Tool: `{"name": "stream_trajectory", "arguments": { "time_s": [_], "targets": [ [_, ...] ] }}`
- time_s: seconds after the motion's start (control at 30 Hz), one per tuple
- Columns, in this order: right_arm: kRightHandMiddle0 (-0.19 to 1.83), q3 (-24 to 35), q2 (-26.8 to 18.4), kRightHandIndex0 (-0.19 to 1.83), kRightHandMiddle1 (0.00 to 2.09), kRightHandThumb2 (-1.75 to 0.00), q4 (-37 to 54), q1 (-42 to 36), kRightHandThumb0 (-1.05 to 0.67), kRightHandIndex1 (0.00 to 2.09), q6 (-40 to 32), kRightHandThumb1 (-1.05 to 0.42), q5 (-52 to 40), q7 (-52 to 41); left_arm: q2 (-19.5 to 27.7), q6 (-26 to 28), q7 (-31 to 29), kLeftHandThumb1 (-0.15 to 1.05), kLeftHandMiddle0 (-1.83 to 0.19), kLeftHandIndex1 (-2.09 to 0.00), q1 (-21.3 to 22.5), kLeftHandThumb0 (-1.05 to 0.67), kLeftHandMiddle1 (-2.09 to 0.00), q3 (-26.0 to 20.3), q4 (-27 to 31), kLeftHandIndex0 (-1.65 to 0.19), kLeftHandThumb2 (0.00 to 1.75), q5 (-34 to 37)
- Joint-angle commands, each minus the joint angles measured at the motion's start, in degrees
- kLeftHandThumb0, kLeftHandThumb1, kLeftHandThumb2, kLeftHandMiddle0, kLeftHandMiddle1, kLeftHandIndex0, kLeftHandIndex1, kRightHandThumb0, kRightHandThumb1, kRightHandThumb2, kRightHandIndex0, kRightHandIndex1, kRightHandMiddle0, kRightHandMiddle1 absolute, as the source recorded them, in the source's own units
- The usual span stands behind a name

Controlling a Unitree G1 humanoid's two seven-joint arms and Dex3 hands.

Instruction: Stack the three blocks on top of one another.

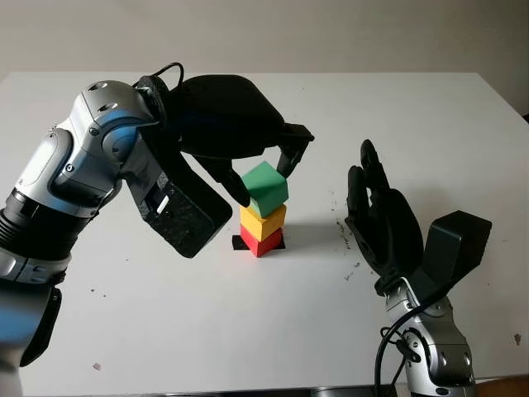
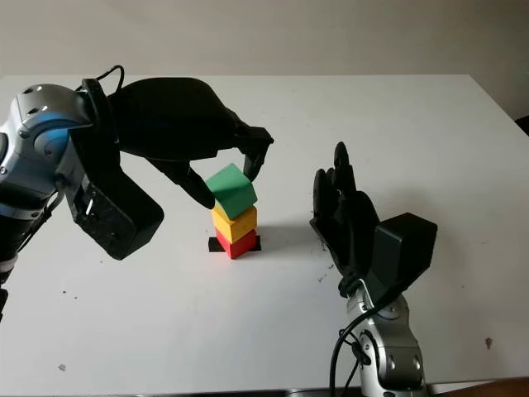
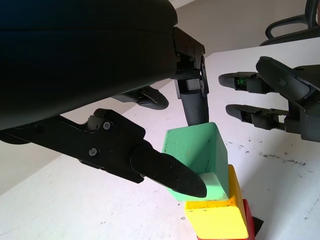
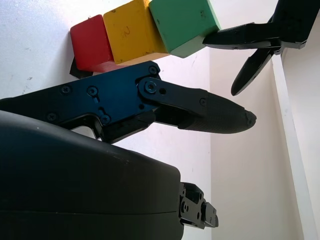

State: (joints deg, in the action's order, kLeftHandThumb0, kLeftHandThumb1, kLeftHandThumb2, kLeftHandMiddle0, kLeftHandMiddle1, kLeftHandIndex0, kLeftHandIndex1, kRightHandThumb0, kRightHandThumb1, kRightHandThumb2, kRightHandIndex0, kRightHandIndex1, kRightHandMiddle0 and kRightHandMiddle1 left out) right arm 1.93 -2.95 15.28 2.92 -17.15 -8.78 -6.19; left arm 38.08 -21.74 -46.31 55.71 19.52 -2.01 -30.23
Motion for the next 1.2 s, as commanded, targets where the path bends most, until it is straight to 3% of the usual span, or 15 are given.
{"name": "stream_trajectory", "arguments": {
  "time_s": [0.0, 0.27, 0.57, 0.7, 0.8, 0.87, 1.0, 1.17],
  "targets": [
    [-0.19, 0.02, -0.16, -0.19, 0.0, -0.66, -0.29, -0.46, -0.72, 0.0, 1.21, -1.05, -0.02, -0.27, 0.18, 0.42, -0.84, 1.02, -0.39, -1.54, -1.18, -0.4, -0.02, 0.31, 0.06, -0.23, 0.06, 0.23],
    [-0.19, 0.17, -0.18, -0.19, 0.0, -0.65, -0.46, -0.29, -0.72, 0.0, 0.96, -1.05, -0.12, -0.38, 0.14, 1.26, -4.68, 1.03, -0.14, -0.96, -1.26, -0.6, -0.04, 0.61, 1.08, -0.05, 0.05, 1.45],
    [-0.19, 0.11, -0.03, -0.19, 0.0, -0.66, -0.71, 0.0, -0.7, 0.0, 1.01, -1.05, 0.3, 0.2, 0.19, 2.57, -6.77, 1.0, -0.1, -0.65, -1.47, -0.62, -0.05, 0.32, 1.5, -0.08, 0.05, 3.01],
    [-0.19, 0.13, -0.28, -0.19, 0.0, -0.66, -0.64, -0.04, -0.71, 0.0, 0.68, -1.05, 0.09, -0.07, 0.36, 2.53, -7.17, 0.98, -0.07, -0.33, -1.39, -0.63, -0.05, 0.2, 1.18, -0.1, 0.05, 3.81],
    [-0.19, 0.07, -0.4, -0.19, 0.0, -0.67, -0.8, -0.13, -0.7, 0.0, 1.14, -1.05, 0.1, -0.4, 0.62, 2.11, -6.72, 0.99, 0.04, -0.1, -1.16, -0.69, -0.02, -0.49, 1.0, 0.04, 0.06, 4.34],
    [-0.19, 0.1, -0.34, -0.19, 0.0, -0.67, -1.1, -0.09, -0.7, 0.0, 1.51, -1.05, 0.23, -0.43, 0.57, 3.76, -6.17, 0.99, 0.15, -0.02, -1.1, -0.76, -0.01, -1.52, 1.34, 0.16, 0.06, 4.53],
    [-0.19, 0.27, -0.1, -0.19, 0.0, -0.67, -1.03, -0.17, -0.7, 0.0, 1.16, -1.05, -0.07, -0.32, 0.22, 9.57, -5.1, 1.01, 0.19, 0.0, -1.36, -0.87, 0.0, -5.08, 1.17, 0.19, 0.06, 7.22],
    [-0.19, 0.3, -0.11, -0.19, 0.0, -0.66, -1.26, -0.14, -0.7, 0.0, 1.23, -1.05, 0.03, -0.22, -1.78, 16.33, -0.51, 1.05, 0.19, 0.0, -5.76, -0.93, 0.0, -15.34, -2.0, 0.19, 0.57, 20.39]
  ]
}}
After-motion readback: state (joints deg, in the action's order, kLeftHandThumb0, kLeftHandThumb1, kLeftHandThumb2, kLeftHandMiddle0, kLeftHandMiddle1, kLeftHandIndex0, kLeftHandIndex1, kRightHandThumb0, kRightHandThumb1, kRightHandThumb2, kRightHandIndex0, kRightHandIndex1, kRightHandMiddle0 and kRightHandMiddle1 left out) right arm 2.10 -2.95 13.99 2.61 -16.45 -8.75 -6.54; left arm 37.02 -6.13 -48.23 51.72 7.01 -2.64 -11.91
